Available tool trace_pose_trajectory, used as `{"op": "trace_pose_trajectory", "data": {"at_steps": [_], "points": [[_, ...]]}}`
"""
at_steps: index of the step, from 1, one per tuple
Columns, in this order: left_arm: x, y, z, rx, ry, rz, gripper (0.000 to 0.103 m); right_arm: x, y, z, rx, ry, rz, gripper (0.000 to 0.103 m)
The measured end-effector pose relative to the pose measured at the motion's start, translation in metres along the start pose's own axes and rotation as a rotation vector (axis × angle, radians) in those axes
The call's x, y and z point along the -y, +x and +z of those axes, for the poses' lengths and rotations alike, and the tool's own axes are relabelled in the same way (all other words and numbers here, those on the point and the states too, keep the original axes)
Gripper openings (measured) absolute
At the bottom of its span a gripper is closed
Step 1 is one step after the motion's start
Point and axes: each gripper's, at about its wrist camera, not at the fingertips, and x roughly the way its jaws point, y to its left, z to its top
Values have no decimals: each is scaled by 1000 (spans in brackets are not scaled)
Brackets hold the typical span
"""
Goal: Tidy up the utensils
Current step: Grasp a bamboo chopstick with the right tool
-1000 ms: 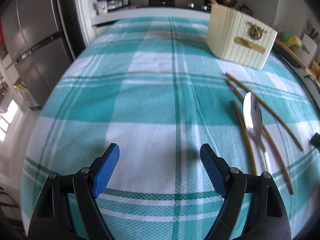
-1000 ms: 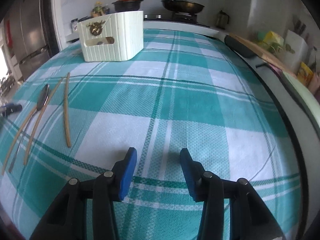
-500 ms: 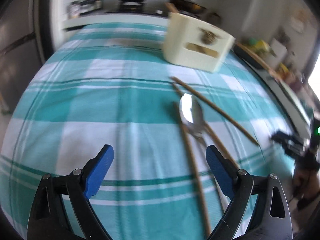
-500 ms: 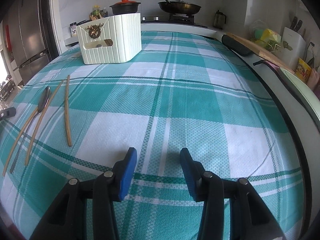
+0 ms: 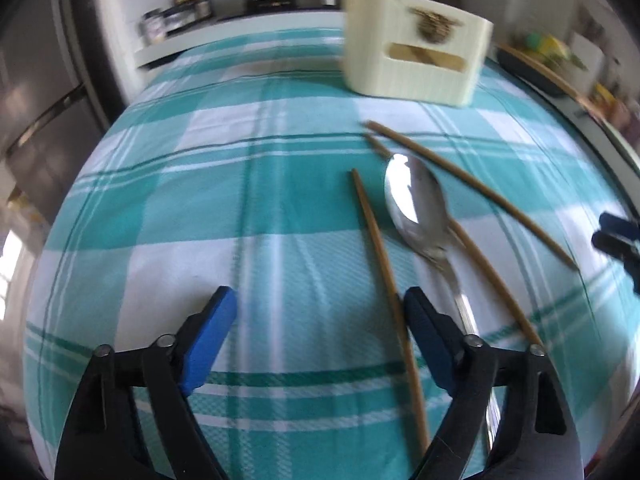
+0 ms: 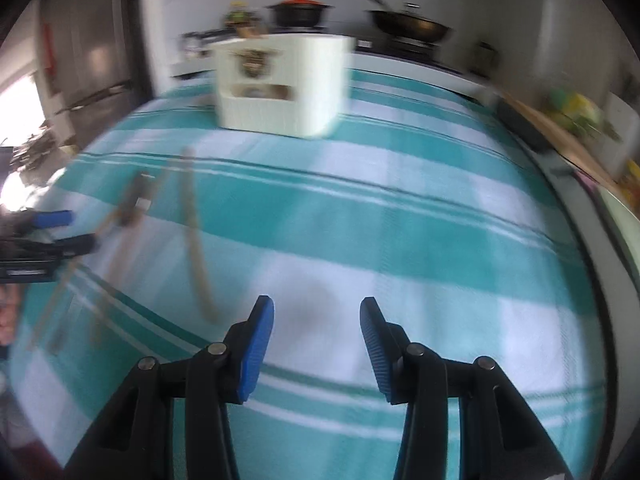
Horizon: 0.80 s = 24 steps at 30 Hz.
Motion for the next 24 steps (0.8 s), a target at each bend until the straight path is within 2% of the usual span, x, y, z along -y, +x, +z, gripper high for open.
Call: {"op": "trace_pose_trajectory", "data": {"at_steps": [3,6,7,8,9,10,11,15,18,24], "points": [[-8,-1,-1,-1,-31,13,82,-23,16,20,1,-68,48,46],[-5,-3,-6,-3,-16,24,83,-37,38,31,-43,-97,87,45],[-4,-4,-7,-3,-12,24,83,-42,47,33,-68,-106,100,41],[-3,-6,-9,-3,-10,21,83,-45,51,34,-80,-117,104,29],[-4,-6,-9,-4,-9,19,83,-49,52,33,-75,-131,102,25],[-4,-6,-10,-3,-8,19,83,-49,52,33,-73,-131,82,11],[-5,-7,-11,-4,-8,20,84,-48,52,33,-76,-118,62,9],[-7,-7,-10,-6,-16,22,87,-25,41,22,-73,-10,-4,9],[-11,-7,-11,-8,-15,25,89,7,27,4,-75,80,-86,8],[-25,-8,-13,-22,-12,33,94,41,-5,-32,-79,131,-177,9]]}}
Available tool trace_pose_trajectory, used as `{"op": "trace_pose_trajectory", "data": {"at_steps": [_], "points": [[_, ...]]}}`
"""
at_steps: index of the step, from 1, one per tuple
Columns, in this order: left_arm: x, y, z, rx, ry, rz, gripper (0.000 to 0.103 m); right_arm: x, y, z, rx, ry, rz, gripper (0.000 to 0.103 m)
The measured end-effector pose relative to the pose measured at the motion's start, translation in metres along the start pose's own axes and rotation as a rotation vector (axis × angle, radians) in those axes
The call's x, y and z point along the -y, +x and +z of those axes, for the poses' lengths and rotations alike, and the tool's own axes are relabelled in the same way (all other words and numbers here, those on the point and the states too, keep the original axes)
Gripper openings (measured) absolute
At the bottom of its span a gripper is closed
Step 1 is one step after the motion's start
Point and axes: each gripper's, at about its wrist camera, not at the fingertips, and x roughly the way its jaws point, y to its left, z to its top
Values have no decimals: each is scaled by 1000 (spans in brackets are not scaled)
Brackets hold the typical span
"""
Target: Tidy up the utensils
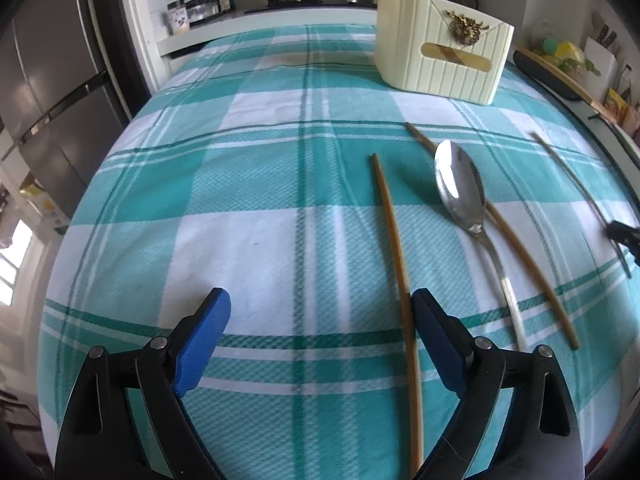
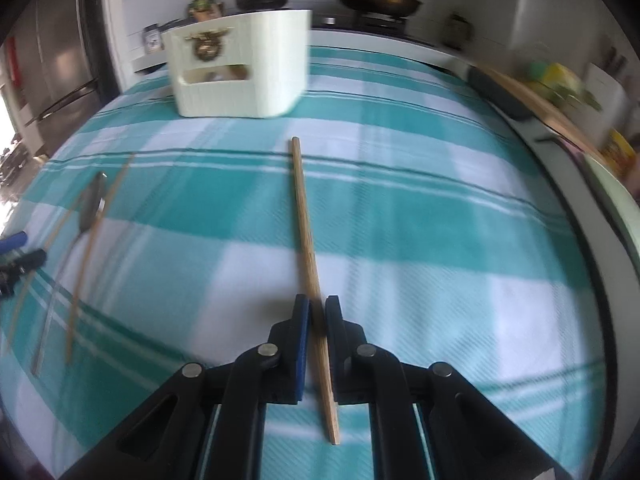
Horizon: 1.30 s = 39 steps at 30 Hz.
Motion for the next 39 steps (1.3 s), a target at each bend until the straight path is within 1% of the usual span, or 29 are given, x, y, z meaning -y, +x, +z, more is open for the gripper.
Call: {"op": "trace_pose_trajectory", "data": {"at_steps": [1,3,4,5,7,9,11,12,14,39], "points": [[-4,0,0,-6,-5,0,94,3,-4,-5,7,-6,-12,9],[-8,1,0,-12,-15,-2,95,4,-6,-8,17,-16,-11,22],[-9,2,1,-14,-16,-5,96,5,-6,-8,28,-19,-1,41],[-8,3,2,-10,-13,-3,96,5,-7,-9,34,-20,8,51],[-5,4,4,-1,3,-6,96,4,-2,-8,35,-20,33,51],[-1,6,6,6,31,-16,96,4,1,-5,38,-14,39,51],[2,7,8,8,52,-12,98,4,2,-4,42,-6,40,51],[2,8,8,6,49,-11,100,5,4,-3,43,-3,48,51],[-4,11,8,-3,17,-34,103,7,5,-2,44,8,60,52],[-5,13,8,3,19,-41,103,7,6,-3,49,8,59,52]]}}
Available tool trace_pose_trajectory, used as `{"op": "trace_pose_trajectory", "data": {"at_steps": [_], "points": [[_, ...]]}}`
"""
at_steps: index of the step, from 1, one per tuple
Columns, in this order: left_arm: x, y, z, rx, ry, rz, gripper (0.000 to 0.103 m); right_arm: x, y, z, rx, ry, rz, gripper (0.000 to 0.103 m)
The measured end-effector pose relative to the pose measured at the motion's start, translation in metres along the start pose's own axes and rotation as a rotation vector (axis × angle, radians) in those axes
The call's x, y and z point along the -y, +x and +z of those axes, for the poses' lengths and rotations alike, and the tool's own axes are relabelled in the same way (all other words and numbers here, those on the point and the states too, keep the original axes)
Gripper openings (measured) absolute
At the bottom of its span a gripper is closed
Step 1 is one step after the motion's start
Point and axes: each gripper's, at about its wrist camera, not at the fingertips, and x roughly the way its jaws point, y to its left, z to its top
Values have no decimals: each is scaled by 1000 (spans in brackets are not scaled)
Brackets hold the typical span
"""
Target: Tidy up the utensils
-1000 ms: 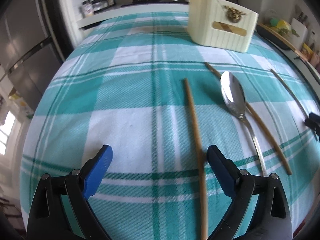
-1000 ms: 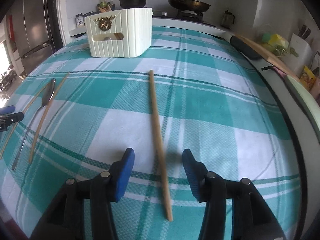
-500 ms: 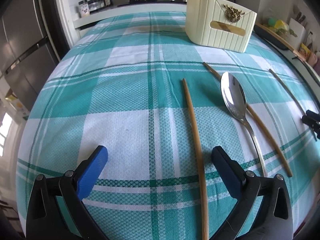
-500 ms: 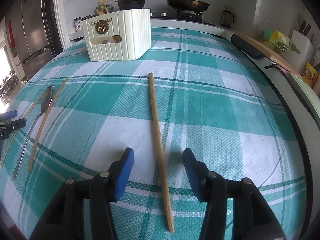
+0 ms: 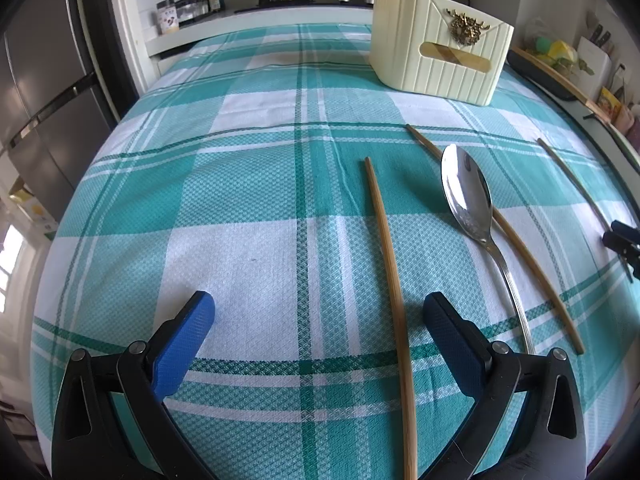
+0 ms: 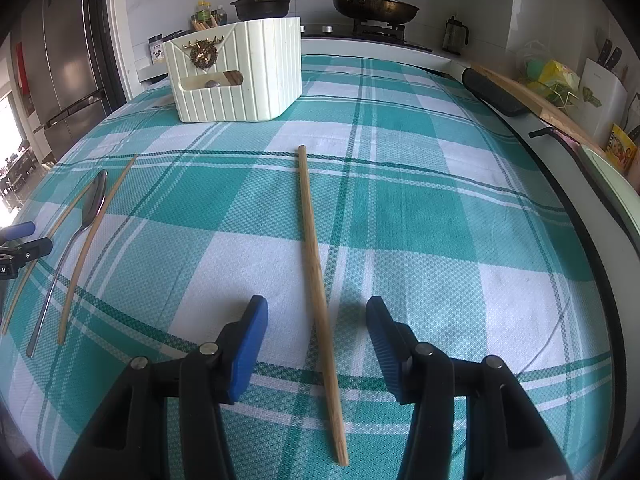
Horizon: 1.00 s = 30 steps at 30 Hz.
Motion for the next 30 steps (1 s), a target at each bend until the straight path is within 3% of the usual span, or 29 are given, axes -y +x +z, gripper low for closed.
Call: {"op": "trace_pose_trajectory", "data": {"at_steps": [23,30], "points": [[0,2,3,-24,29,-23,103,0,0,0,-4,2,2,52],[4,9,20,-138,139,-72,101,-3,7,21,-230,-112,89,54]]}}
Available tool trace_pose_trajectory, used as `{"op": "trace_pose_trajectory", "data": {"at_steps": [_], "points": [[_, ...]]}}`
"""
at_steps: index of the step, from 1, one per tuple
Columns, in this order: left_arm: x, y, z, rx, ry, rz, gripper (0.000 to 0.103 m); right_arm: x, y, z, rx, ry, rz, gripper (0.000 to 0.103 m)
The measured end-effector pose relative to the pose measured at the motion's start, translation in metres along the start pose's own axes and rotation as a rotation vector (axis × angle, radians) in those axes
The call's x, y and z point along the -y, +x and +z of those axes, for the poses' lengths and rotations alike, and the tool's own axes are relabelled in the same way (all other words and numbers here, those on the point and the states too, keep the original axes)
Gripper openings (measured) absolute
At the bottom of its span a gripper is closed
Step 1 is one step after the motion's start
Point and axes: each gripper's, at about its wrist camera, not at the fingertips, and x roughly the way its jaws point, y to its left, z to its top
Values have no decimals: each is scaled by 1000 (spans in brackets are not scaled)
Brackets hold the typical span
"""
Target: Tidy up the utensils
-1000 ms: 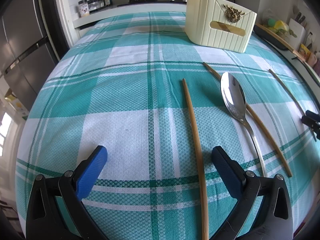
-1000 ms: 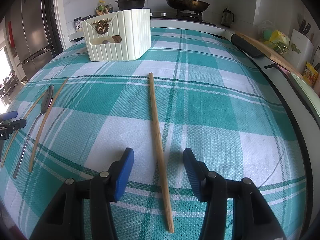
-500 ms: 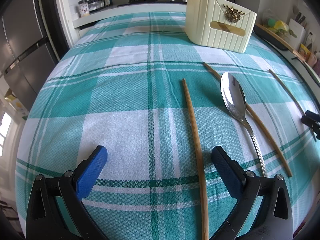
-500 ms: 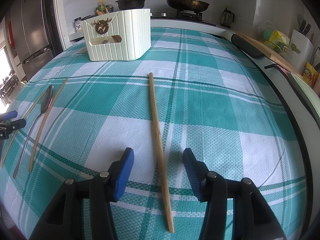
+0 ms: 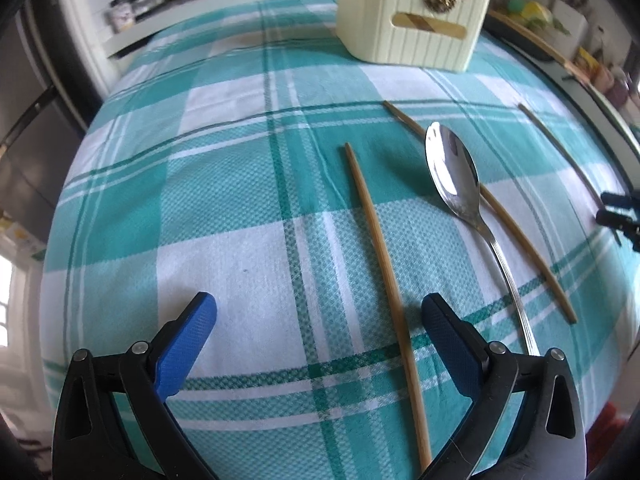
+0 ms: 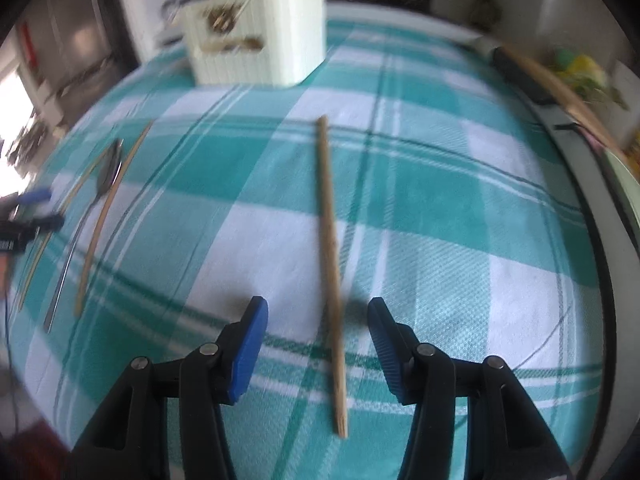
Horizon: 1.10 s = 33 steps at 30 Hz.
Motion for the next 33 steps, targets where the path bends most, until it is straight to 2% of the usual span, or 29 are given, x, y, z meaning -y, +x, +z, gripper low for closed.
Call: {"op": "trace_pose_trajectory", "data": {"at_steps": [5,9,11,13,14,15,16,18,21,24,29,33], "points": [[8,9,19,-44,51,-26,96,6,15,33,-97,-30,35,54],[12,14,38,-73,57,-42,82,8,36,75,-92,-10,29,54],[14,17,48,-82,57,-34,73,7,46,97,-77,13,31,47],[16,17,54,-82,59,-34,56,3,54,113,-61,11,11,28],[17,18,57,-79,58,-13,52,0,57,119,-53,1,-3,13],[16,17,59,-74,55,-12,33,-2,60,124,-49,-4,-8,7],[15,18,61,-69,45,-34,15,-2,62,128,-43,3,-8,8],[11,19,65,-58,19,-51,7,-1,61,129,-33,22,5,7],[7,15,64,-23,-6,-61,4,3,41,124,32,53,34,7],[2,-10,59,61,-29,-67,4,5,1,116,132,72,62,7],[-6,-87,50,241,-45,-113,4,0,-74,98,271,52,97,7],[-15,-134,45,347,-54,-143,4,-2,-124,87,379,35,115,7]]}}
